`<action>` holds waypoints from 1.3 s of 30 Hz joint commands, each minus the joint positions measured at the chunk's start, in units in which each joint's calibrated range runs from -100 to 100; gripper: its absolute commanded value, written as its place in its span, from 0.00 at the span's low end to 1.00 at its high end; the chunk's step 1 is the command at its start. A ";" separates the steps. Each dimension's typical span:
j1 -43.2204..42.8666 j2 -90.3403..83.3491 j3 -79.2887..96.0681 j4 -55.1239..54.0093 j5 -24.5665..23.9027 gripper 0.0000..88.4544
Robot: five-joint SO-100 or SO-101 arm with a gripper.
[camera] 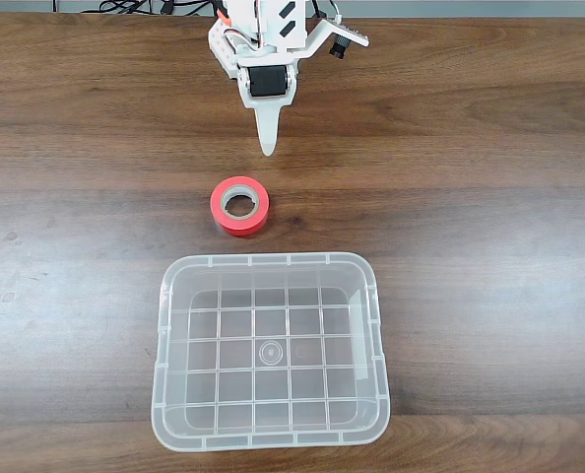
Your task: Grab the tape and place it in the box.
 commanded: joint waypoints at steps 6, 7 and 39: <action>0.09 -0.72 -0.61 0.11 -0.01 0.01; 0.09 -0.72 -0.61 0.02 -0.01 0.01; 4.41 -0.48 -8.93 -5.80 -0.01 0.01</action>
